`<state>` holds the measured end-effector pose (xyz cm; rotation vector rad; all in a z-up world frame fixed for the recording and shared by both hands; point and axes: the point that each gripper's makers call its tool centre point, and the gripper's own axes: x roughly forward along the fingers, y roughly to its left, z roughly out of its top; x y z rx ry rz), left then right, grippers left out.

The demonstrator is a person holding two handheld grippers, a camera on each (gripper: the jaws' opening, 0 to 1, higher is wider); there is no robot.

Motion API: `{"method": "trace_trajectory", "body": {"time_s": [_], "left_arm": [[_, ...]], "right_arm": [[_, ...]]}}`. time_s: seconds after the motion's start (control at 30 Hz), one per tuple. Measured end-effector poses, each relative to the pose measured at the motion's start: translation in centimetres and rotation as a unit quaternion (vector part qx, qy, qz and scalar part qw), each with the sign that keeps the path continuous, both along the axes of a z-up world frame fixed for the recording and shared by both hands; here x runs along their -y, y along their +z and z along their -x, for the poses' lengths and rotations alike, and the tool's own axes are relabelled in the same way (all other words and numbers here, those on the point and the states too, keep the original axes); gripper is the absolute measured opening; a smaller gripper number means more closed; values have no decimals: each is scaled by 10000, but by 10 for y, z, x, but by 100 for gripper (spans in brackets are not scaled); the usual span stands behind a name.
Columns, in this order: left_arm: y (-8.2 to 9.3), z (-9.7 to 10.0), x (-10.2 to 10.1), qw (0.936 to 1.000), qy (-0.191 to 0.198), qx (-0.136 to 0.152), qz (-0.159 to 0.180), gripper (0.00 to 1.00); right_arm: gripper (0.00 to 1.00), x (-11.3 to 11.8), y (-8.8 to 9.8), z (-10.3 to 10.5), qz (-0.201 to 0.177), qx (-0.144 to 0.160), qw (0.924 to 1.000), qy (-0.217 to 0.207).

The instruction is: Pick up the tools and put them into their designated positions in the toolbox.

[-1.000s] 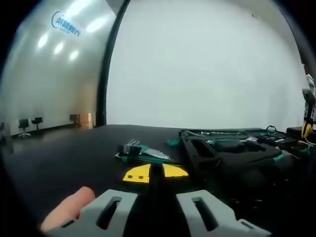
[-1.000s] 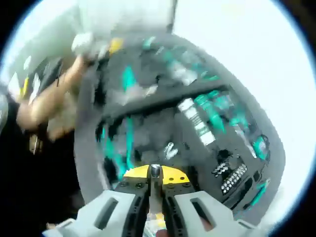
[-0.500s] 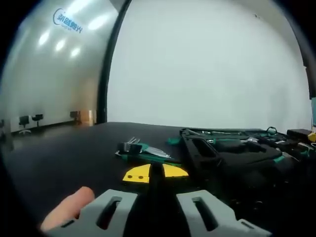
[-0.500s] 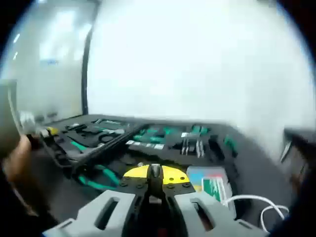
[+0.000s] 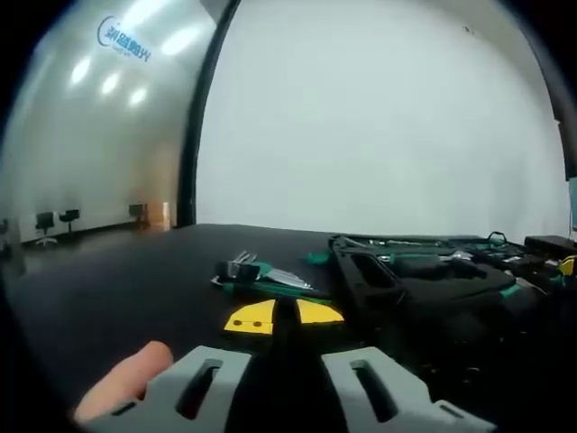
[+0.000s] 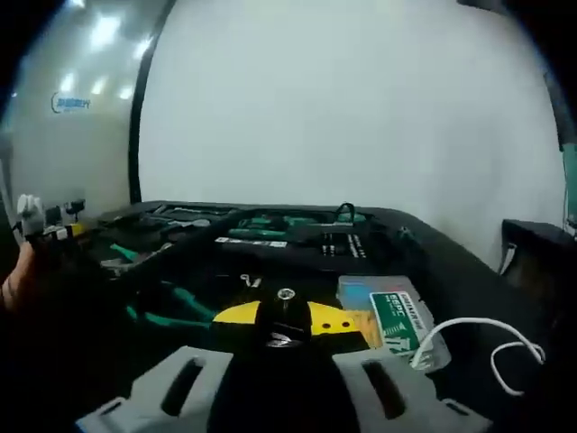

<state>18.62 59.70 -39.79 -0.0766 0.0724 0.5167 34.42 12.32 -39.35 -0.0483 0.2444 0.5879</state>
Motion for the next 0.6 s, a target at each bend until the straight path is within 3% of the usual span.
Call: {"method": "trace_trajectory", "body": {"time_s": [0.07,0.13,0.17,0.2,0.23,0.3,0.33,0.37,0.4,0.43,0.5,0.6], "left_arm": [[0,0,0,10000,1,5,11,9],[0,0,1,10000,-28,17,33,8],[-1,-1,0,10000,-42,21,52,9],[-1,-1,0,10000,-45,22,59,9],[-1,-1,-1,10000,-41,18,53,9],[-1,-1,-2,10000,-34,14,38,9],[-1,-2,-2,10000,-32,10,39,9],[-1,-2,-2,10000,-31,9,37,9],[-1,-2,-2,10000,-28,8,33,9],[-1,-1,-3,10000,-26,7,31,9],[-1,-2,-3,10000,-26,9,38,9],[-1,-2,-4,10000,-32,17,41,9]], "right_arm": [[22,-2,1,8,-4,-300,9988,381],[10,-12,14,18,307,-692,9877,1365],[11,-12,28,16,601,-539,9836,1616],[12,-11,44,24,1126,-189,9742,1946],[12,-12,52,30,1696,-72,9557,2405],[12,-15,56,50,2890,142,8988,3292],[12,-14,53,54,3536,464,8518,3839],[11,-13,45,54,4045,716,8097,4192],[10,-11,38,52,4317,819,7851,4364],[10,-8,24,48,4720,825,7480,4592],[9,-11,13,44,4805,805,7287,4812],[7,-23,8,42,4705,606,7214,5045]]}}
